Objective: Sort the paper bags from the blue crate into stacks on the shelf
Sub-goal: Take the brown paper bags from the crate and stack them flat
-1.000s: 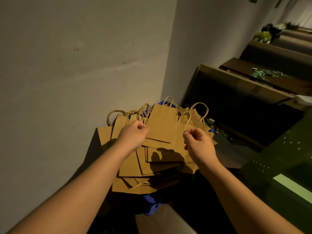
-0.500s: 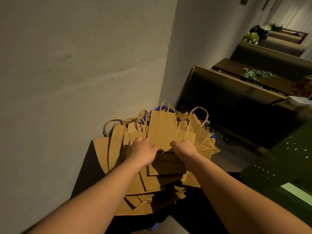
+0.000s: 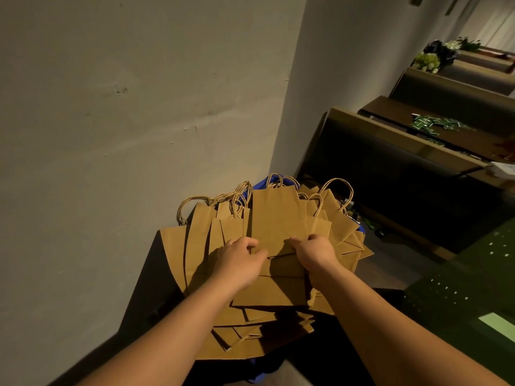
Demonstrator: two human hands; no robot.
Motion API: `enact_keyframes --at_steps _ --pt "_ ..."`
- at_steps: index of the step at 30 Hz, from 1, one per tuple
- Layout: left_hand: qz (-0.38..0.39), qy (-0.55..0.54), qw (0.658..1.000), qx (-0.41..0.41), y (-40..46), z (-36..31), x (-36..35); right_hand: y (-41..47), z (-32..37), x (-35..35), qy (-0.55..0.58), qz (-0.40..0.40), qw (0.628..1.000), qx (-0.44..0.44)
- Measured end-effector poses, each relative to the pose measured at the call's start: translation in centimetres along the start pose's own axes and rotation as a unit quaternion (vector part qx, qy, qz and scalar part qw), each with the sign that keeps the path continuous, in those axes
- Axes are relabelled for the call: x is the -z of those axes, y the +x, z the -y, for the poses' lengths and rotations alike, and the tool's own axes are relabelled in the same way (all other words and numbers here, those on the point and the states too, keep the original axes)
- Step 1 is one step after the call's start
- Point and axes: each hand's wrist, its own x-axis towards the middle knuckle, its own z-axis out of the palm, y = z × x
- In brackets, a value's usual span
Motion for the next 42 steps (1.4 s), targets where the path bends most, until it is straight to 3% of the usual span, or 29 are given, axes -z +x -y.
enact_keyframes --at_steps 7,11,15,20,26,30,35,42 --pt "-0.039 -0.148 0.988 0.017 -1.5 -0.4 1.2 -1.2 -1.7 2.2 0.061 0.005 0.998 0.025" --pt "-0.002 -0.236 0.97 0.054 -2.7 -1.1 2.0 -2.9 -2.5 3.7 0.171 0.061 0.983 -0.006" --pt "0.047 -0.366 0.923 0.111 -4.2 -1.7 2.5 -4.8 -3.2 4.6 0.254 0.128 0.959 -0.01" --pt "0.03 -0.487 0.863 0.131 -5.0 -0.7 2.6 -6.5 -4.0 5.2 0.25 0.139 0.958 0.02" --pt "0.035 -0.421 0.904 0.061 -5.6 -0.5 2.3 -8.0 -5.3 5.4 0.166 0.118 0.976 0.081" --pt "0.041 -0.451 0.89 0.06 -6.2 -0.2 2.4 -8.8 -4.9 5.7 0.156 0.11 0.977 0.095" --pt "0.017 -0.509 0.86 0.027 -6.6 -0.2 2.4 -9.8 -5.1 5.5 0.115 0.166 0.974 0.1" --pt "-0.006 -0.475 0.88 -0.002 -6.9 -0.7 2.2 -10.1 -4.9 5.1 0.208 0.142 0.963 0.094"
